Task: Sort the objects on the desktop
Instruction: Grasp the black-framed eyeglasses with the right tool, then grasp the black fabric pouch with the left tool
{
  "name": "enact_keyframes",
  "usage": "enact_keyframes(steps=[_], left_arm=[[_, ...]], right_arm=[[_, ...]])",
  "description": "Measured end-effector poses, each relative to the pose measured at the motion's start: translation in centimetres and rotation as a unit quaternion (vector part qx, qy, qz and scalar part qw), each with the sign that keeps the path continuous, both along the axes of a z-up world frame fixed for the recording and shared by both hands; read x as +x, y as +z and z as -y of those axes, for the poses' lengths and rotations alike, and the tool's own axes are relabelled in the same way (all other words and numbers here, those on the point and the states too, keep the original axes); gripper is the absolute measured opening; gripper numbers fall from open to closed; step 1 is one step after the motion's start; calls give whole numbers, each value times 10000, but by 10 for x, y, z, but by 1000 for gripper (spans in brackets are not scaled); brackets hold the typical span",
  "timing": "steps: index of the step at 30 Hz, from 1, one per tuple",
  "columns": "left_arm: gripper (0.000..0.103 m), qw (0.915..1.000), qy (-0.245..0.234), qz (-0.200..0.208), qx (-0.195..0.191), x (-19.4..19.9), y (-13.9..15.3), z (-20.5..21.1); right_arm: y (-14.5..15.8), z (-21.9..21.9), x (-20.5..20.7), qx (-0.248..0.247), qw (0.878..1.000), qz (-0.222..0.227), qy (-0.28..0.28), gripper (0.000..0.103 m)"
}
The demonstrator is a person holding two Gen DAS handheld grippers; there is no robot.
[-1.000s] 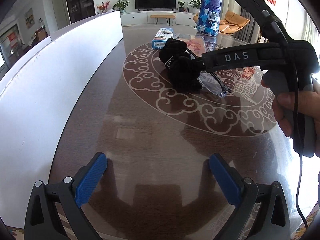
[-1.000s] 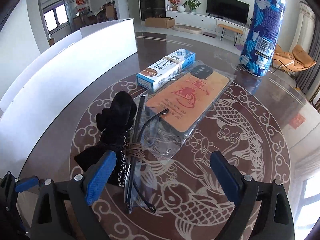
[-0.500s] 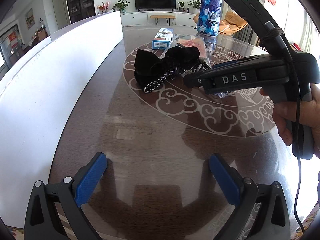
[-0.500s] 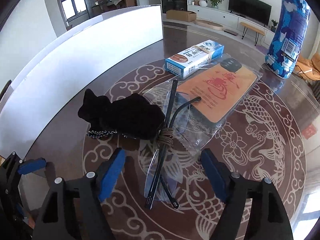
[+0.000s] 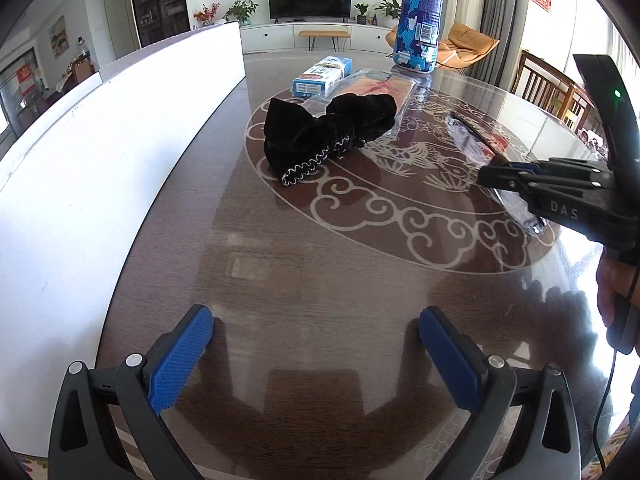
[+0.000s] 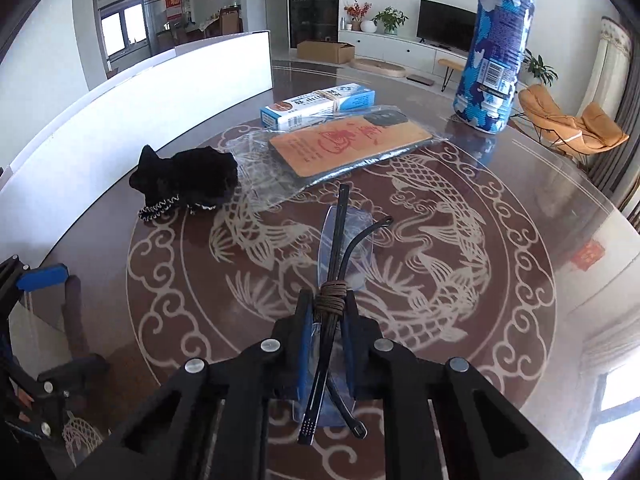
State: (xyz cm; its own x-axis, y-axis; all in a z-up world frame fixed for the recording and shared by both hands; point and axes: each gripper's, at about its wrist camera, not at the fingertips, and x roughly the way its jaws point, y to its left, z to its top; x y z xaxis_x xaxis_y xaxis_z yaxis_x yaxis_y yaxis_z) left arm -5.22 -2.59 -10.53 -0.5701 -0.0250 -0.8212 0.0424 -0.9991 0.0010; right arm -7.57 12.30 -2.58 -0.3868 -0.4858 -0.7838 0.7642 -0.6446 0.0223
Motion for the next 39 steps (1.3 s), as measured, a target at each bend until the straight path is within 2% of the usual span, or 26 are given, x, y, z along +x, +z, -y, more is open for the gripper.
enact_keyframes(steps=[4,6,8,9,13,17,20,22,27,30,36,39], left_arm=[[103,10000,7,1,1,1,1,1],[103,10000,15,2,-10,0,1,0],[103,10000,24,2,-11,-1,1,-1],[103,10000,20,2,-10,-2,1,-1],[103,10000,-68,14,2,-2,1,0],[103,9976,-671,192,-26,-19,3,5],[103,9948,-829,513,-281,-46,8,13],[103,9935,-898,561,-422,-63,14,19],[103,9900,-1210,625,-370,-107,35,23],[103,9834,-1573,690,-585,-126,39,11],[103,9720,-1982,677,-1065,-152,32,-11],[103,9729,-1873,760,-1127,-159,23,-14]], right_arm=[[0,-54,20,42,9989,-187,-430,16],[0,-71,21,23,9972,-147,-727,24],[0,-82,15,-48,9951,27,-990,56],[-1,-85,10,-87,9941,104,-1078,59],[0,-90,7,-224,9929,200,-1149,63],[-1,-82,10,-84,9938,129,-1099,69],[-2,-76,10,-9,9942,108,-1066,75],[-3,-76,9,-9,9940,129,-1085,77],[-3,-77,9,-17,9939,132,-1091,77],[-3,-77,9,-23,9940,135,-1089,77],[-3,-79,8,-95,9940,179,-1077,78],[-3,-79,7,-132,9939,204,-1072,79]])
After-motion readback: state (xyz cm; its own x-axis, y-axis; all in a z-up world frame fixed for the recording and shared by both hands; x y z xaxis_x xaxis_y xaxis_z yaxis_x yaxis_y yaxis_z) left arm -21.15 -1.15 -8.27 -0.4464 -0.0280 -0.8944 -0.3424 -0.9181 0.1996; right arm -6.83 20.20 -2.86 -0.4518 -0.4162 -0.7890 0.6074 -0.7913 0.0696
